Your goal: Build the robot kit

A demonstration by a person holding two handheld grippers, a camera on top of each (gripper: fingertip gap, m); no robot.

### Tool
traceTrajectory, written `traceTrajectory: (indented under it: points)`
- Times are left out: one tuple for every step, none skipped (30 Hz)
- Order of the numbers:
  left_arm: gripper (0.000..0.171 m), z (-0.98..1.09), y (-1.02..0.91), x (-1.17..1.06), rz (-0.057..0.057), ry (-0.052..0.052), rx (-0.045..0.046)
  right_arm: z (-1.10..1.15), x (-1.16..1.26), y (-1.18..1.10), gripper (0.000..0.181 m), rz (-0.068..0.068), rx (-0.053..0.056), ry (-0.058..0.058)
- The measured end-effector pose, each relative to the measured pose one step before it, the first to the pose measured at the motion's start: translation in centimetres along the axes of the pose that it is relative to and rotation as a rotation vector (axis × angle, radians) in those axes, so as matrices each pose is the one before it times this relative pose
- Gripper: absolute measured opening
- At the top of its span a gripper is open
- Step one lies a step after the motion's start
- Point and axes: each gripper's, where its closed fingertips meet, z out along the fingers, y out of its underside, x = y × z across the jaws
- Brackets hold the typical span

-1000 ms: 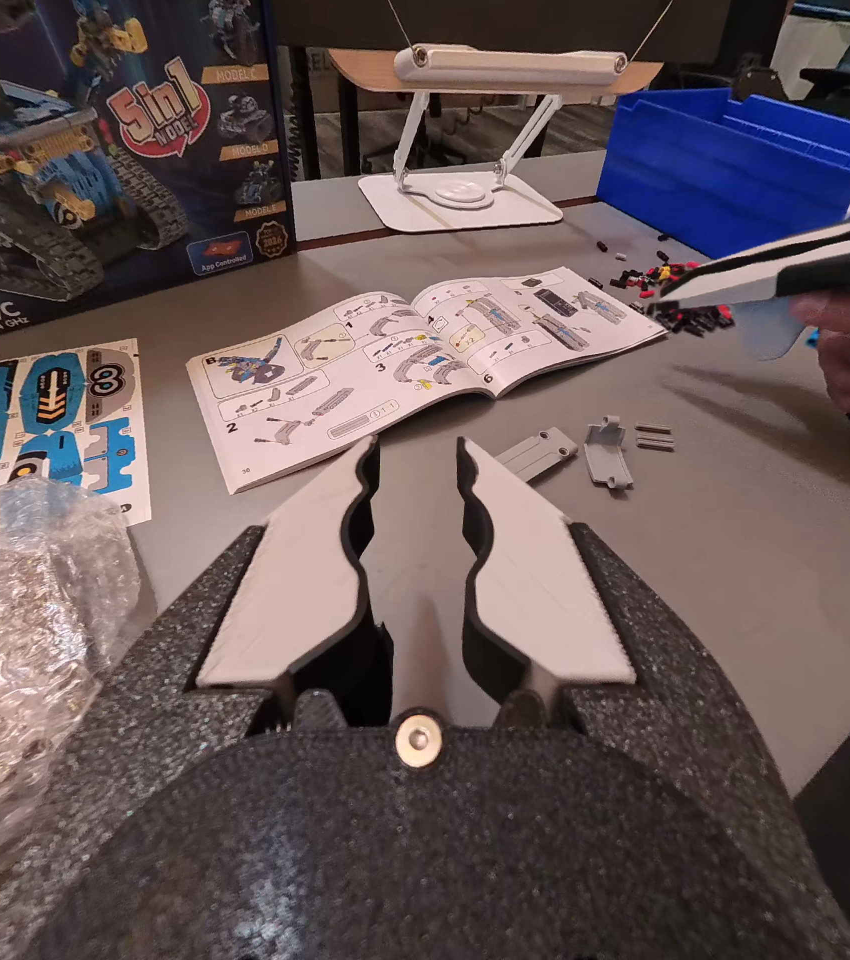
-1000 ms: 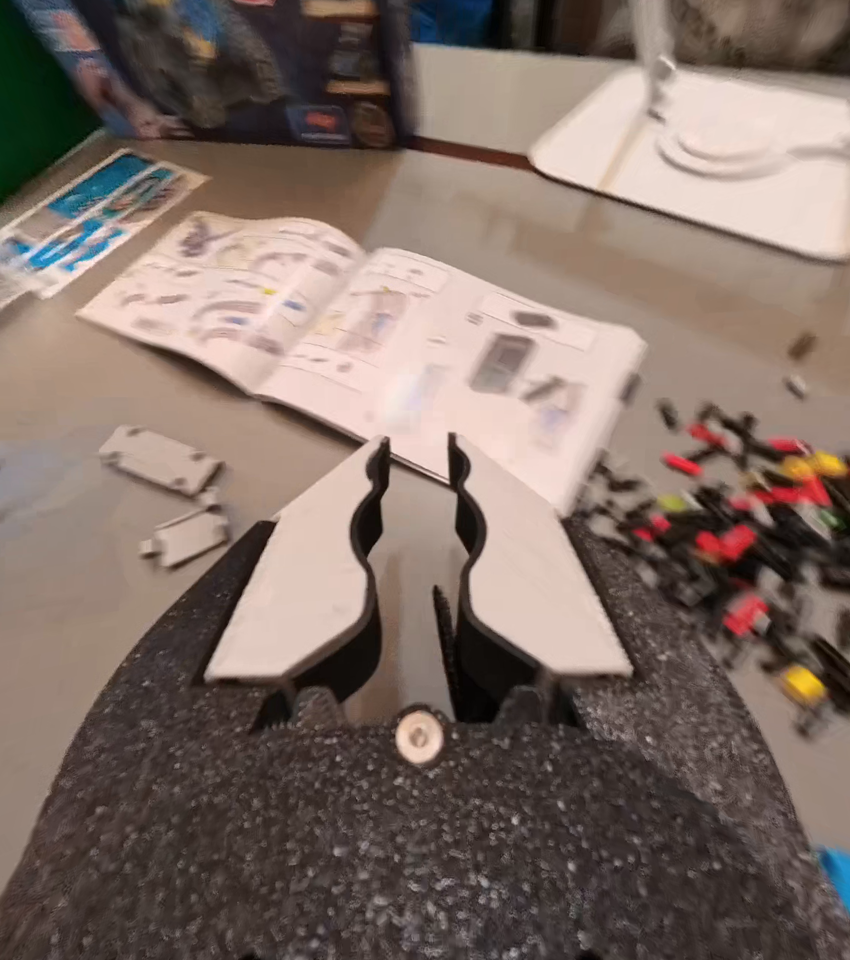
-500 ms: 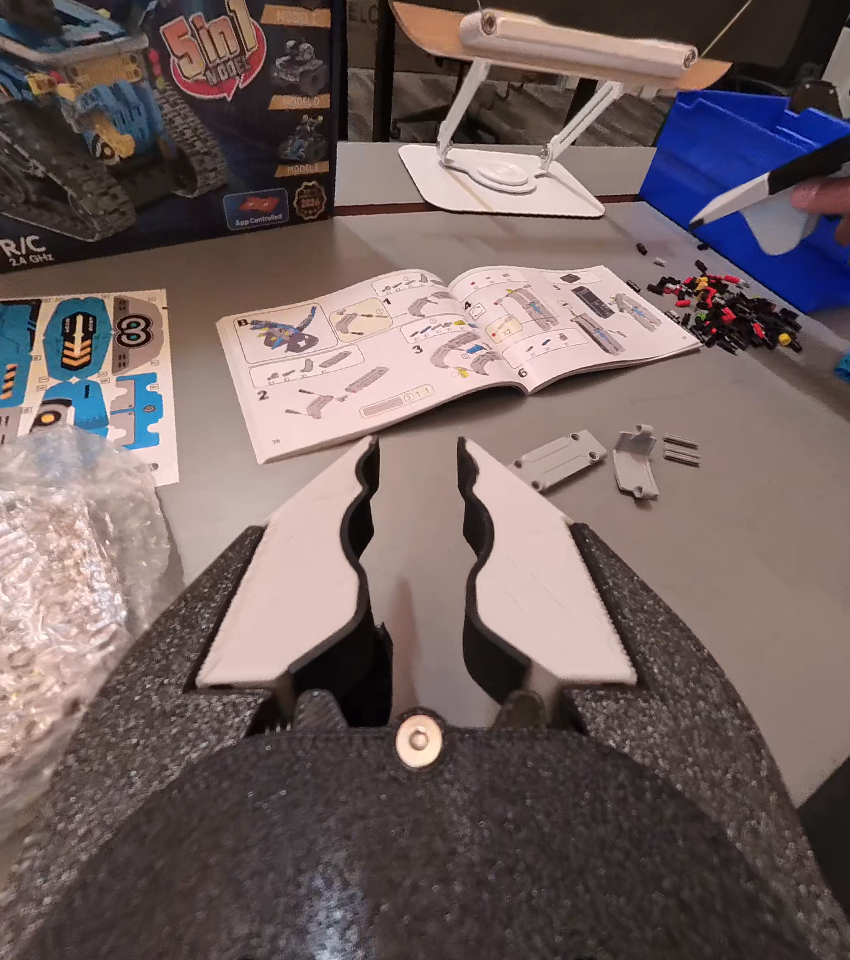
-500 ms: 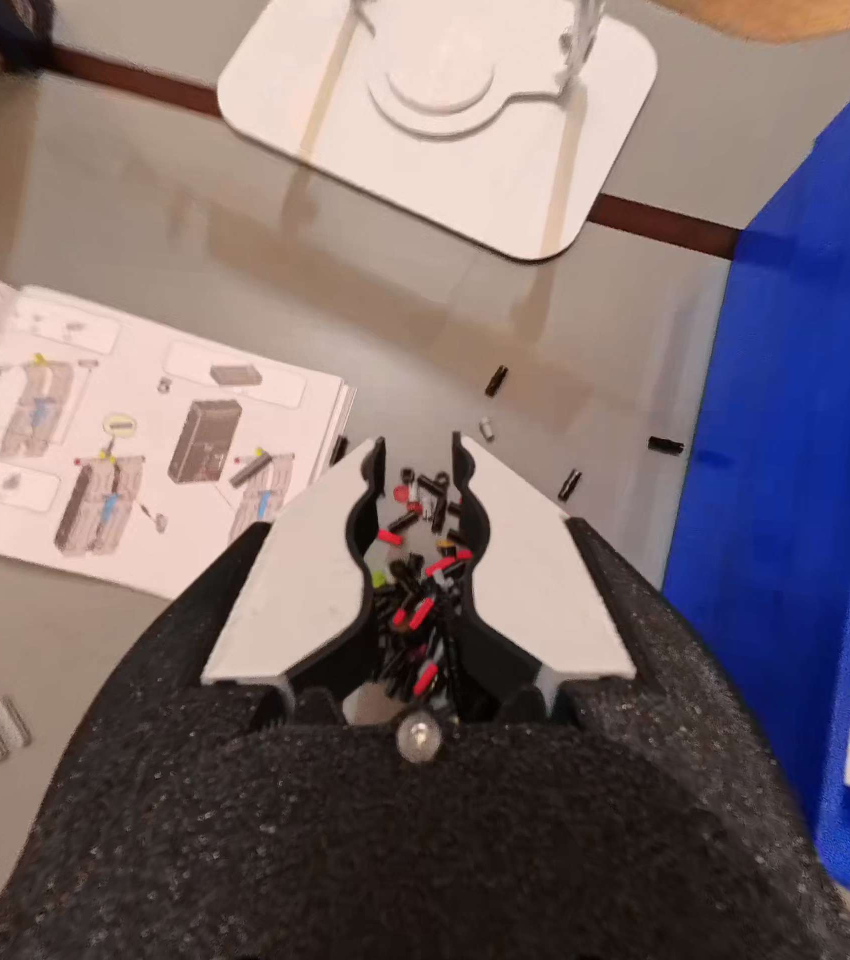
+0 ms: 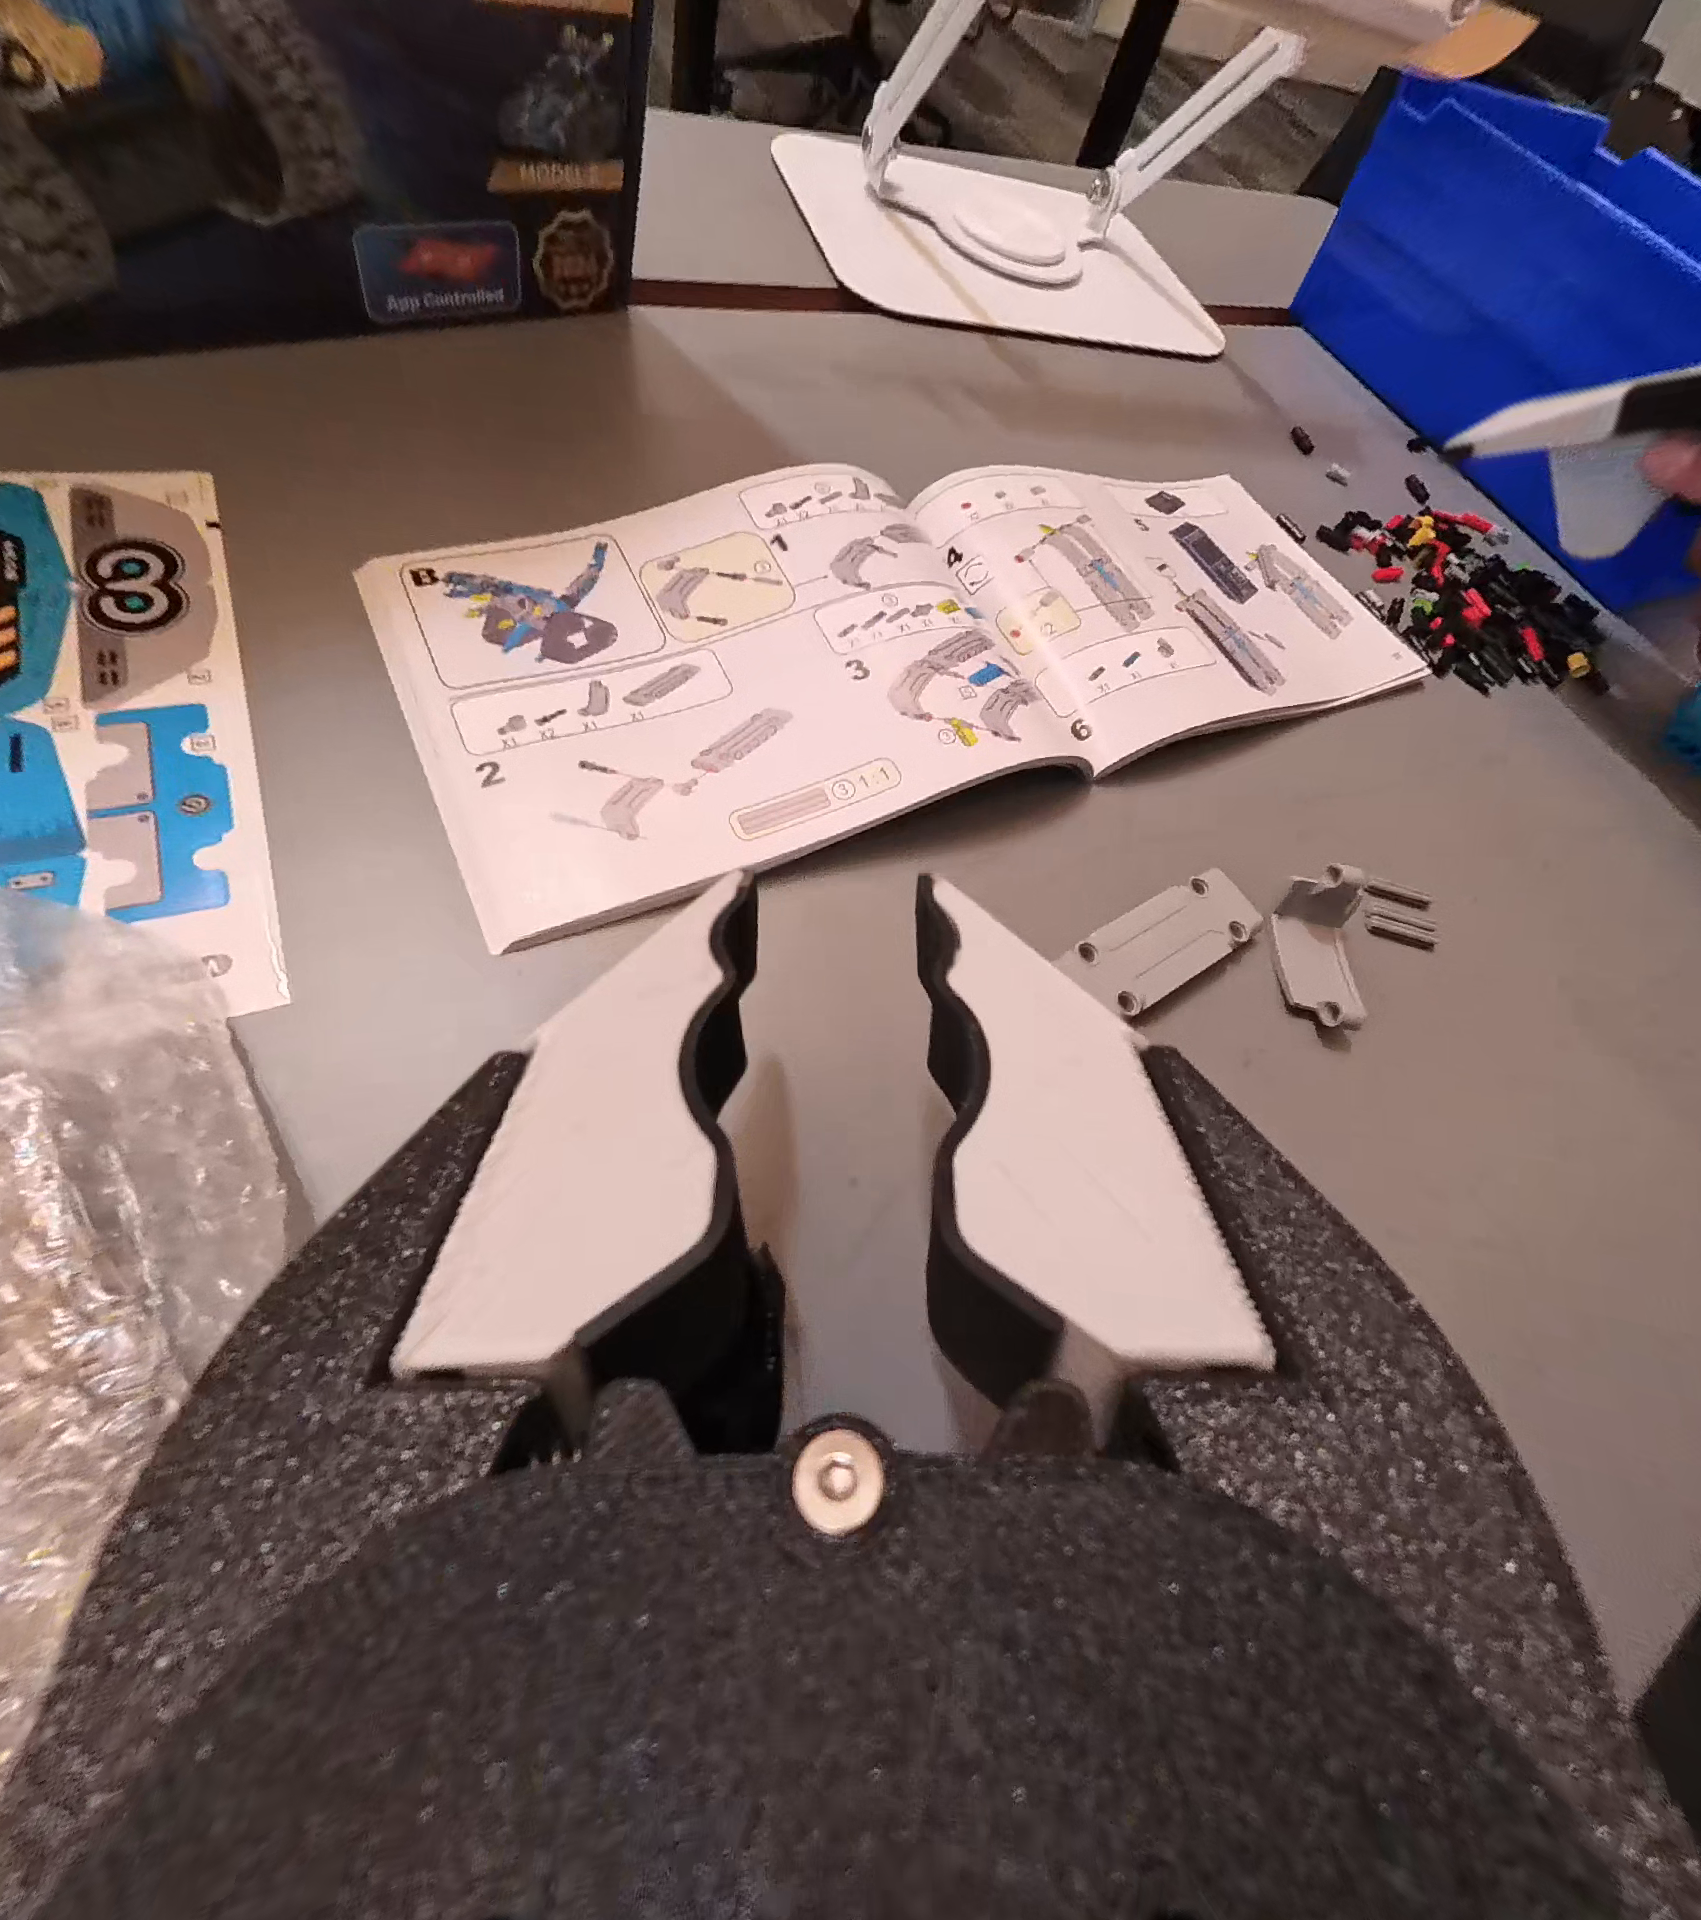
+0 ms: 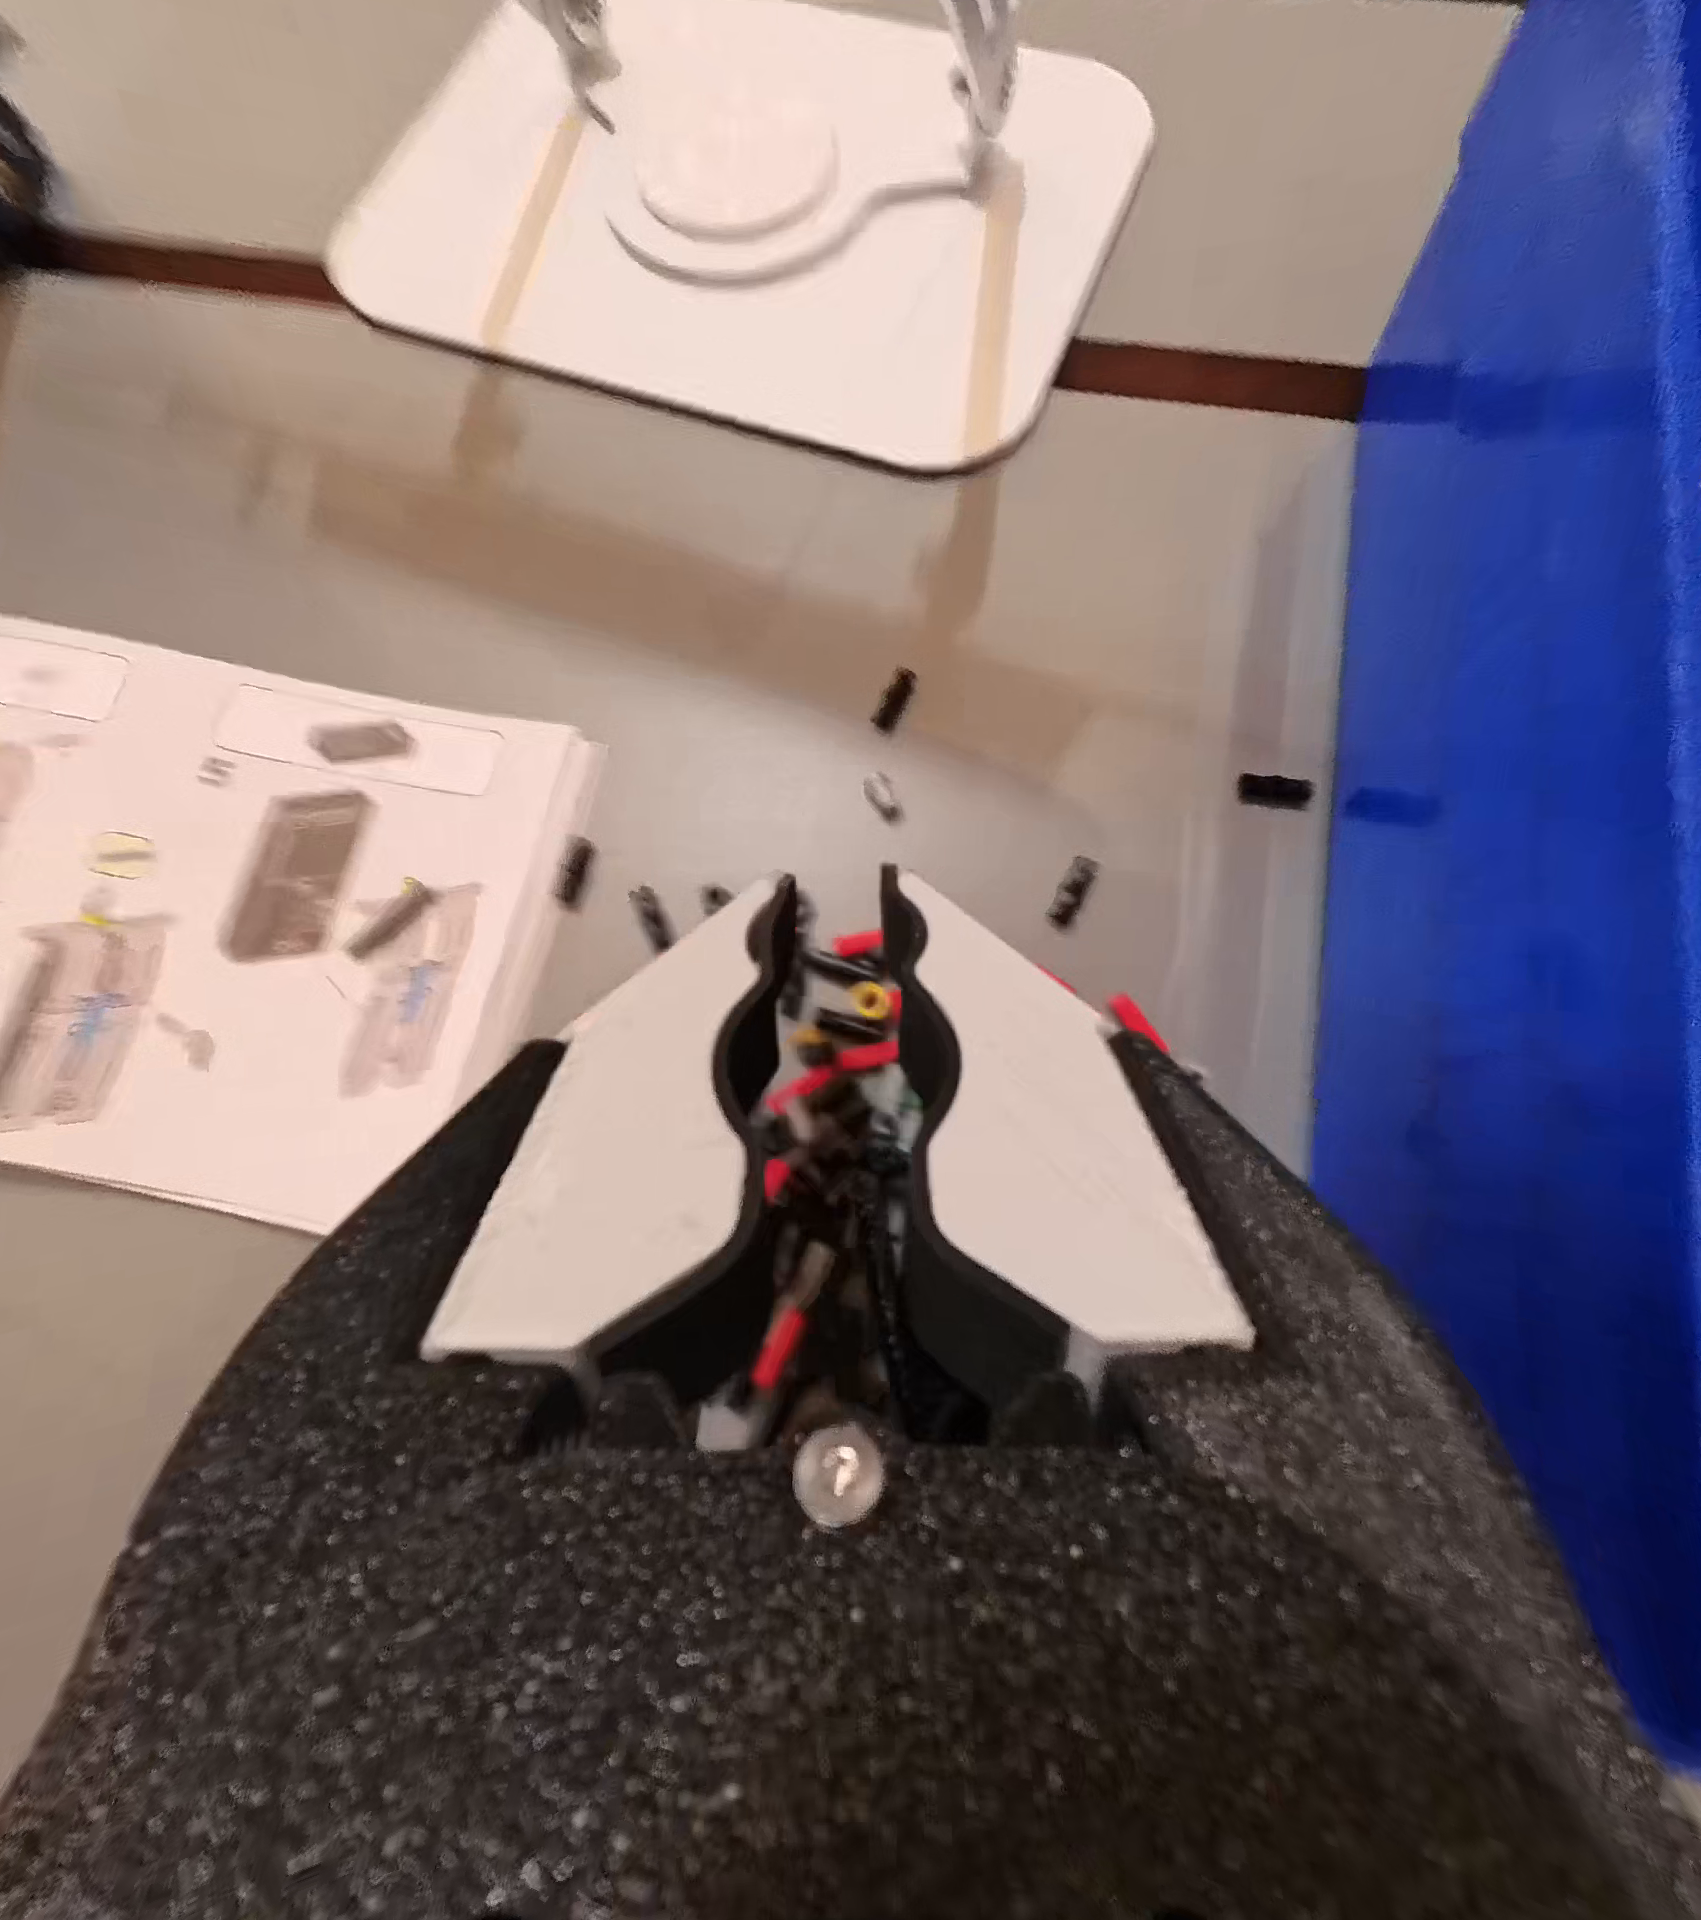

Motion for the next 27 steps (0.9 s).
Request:
traceTrajectory:
  points:
    - [0.030, 0.119, 0.233, -0.004, -0.0034, 0.0028, -0.01279, -0.154, -1.010, -0.693, 0.014, 0.0347, 0.0424, -0.0589]
    - [0.030, 0.065, 0.183, 0.051, -0.0035, 0.0057, -0.01050, -0.109, -0.795, -0.518, 0.014, 0.0345, 0.0321, -0.0446]
    - [0.030, -0.026, 0.085, 0.062, -0.0052, 0.0069, -0.00332, -0.013, -0.434, -0.223, 0.015, 0.0191, 0.0153, -0.0176]
    - [0.030, -0.130, -0.069, 0.034, -0.0064, 0.0054, 0.00671, 0.027, -0.245, -0.051, 0.015, -0.0024, 0.0081, -0.0033]
    - [0.029, -0.176, -0.143, -0.030, -0.0071, 0.0030, 0.01173, 0.052, -0.103, 0.054, 0.014, -0.0164, 0.0016, 0.0076]
    - [0.029, -0.172, -0.093, -0.121, -0.0076, -0.0003, 0.00803, 0.057, 0.017, 0.102, 0.012, -0.0210, -0.0034, 0.0155]
    - [0.029, -0.121, -0.015, -0.208, -0.0072, -0.0042, 0.00237, 0.066, -0.041, 0.092, 0.012, -0.0202, -0.0041, 0.0119]
    - [0.030, -0.076, 0.046, -0.184, -0.0063, -0.0037, -0.00180, 0.106, -0.065, 0.134, 0.012, -0.0138, -0.0075, 0.0072]
    - [0.030, -0.048, 0.014, -0.060, -0.0050, 0.0013, -0.00040, 0.101, -0.077, 0.122, 0.012, -0.0059, -0.0063, 0.0049]
    - [0.030, 0.000, -0.017, 0.061, -0.0025, 0.0046, 0.00085, 0.092, -0.148, 0.116, 0.012, -0.0033, -0.0057, -0.0017]
    - [0.030, 0.031, 0.044, 0.130, 0.0018, 0.0052, -0.00226, 0.066, -0.097, 0.081, 0.012, -0.0039, -0.0030, -0.0005]
    - [0.030, 0.069, 0.103, 0.094, 0.0064, 0.0012, -0.00598, 0.034, -0.037, 0.073, 0.012, -0.0051, -0.0023, 0.0030]
    - [0.030, 0.073, 0.093, 0.085, 0.0076, -0.0006, -0.00564, 0.036, -0.020, 0.094, 0.012, -0.0066, -0.0053, 0.0022]
    - [0.030, 0.066, 0.075, 0.071, 0.0060, 0.0000, -0.00479, 0.005, 0.028, 0.032, 0.012, -0.0073, -0.0013, 0.0056]
    - [0.030, 0.057, 0.048, 0.026, 0.0037, -0.0011, -0.00326, -0.031, 0.053, 0.011, 0.012, -0.0063, 0.0010, 0.0070]
    - [0.030, 0.064, 0.035, 0.005, 0.0013, -0.0008, -0.00258, -0.007, 0.011, 0.055, 0.012, -0.0056, -0.0020, 0.0039]
    - [0.030, 0.067, 0.062, 0.007, -0.0001, 0.0003, -0.00393, -0.008, 0.115, 0.082, 0.012, -0.0055, -0.0026, 0.0094]
    - [0.030, 0.058, 0.031, 0.000, 0.0001, -0.0002, -0.00267, -0.035, 0.280, 0.123, 0.012, -0.0110, -0.0051, 0.0213]
    - [0.030, 0.046, 0.007, -0.002, 0.0011, -0.0007, -0.00159, -0.077, 0.413, 0.189, 0.012, -0.0215, -0.0099, 0.0320]
    - [0.030, 0.043, 0.031, 0.015, 0.0019, -0.0002, -0.00213, -0.163, 0.513, 0.183, 0.012, -0.0274, -0.0108, 0.0409]
    - [0.030, 0.054, 0.039, 0.023, 0.0014, 0.0013, -0.00299, -0.280, 0.621, 0.291, 0.012, -0.0381, -0.0154, 0.0511]
    - [0.030, 0.038, 0.063, 0.015, -0.0008, 0.0027, -0.00350, -0.431, 0.638, 0.480, 0.012, -0.0412, -0.0186, 0.0547]
    - [0.030, 0.022, 0.034, 0.006, -0.0037, 0.0037, -0.00233, -0.595, 0.549, 0.648, 0.013, -0.0304, -0.0144, 0.0507]
    - [0.029, -0.014, -0.013, -0.008, -0.0054, 0.0035, 0.00123, -0.740, 0.417, 0.826, 0.012, -0.0106, -0.0086, 0.0416]
    - [0.029, -0.053, -0.071, -0.039, -0.0048, 0.0012, 0.00472, -0.862, 0.080, 0.924, 0.012, 0.0081, -0.0051, 0.0166]
    - [0.029, -0.026, -0.070, -0.035, -0.0033, -0.0007, 0.00436, -0.968, -0.156, 0.668, 0.012, 0.0213, 0.0109, 0.0011]
    - [0.029, 0.009, -0.005, -0.018, -0.0002, -0.0016, 0.00008, -0.991, -0.280, 0.389, 0.012, 0.0268, 0.0244, -0.0032]
